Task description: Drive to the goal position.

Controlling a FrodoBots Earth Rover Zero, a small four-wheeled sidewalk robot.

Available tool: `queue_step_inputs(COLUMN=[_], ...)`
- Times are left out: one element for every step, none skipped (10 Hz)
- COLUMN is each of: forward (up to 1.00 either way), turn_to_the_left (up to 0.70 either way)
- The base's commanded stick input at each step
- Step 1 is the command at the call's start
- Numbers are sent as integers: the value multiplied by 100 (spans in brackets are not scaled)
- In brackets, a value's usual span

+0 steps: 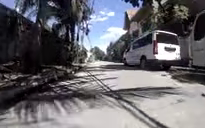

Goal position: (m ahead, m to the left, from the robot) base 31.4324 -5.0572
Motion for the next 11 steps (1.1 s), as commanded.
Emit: queue_step_inputs(forward=[100,100,100,100,100,100,100,100,100,100,100], turn_to_the_left=[0,1,8,18,12,11,15,17,16,16,17])
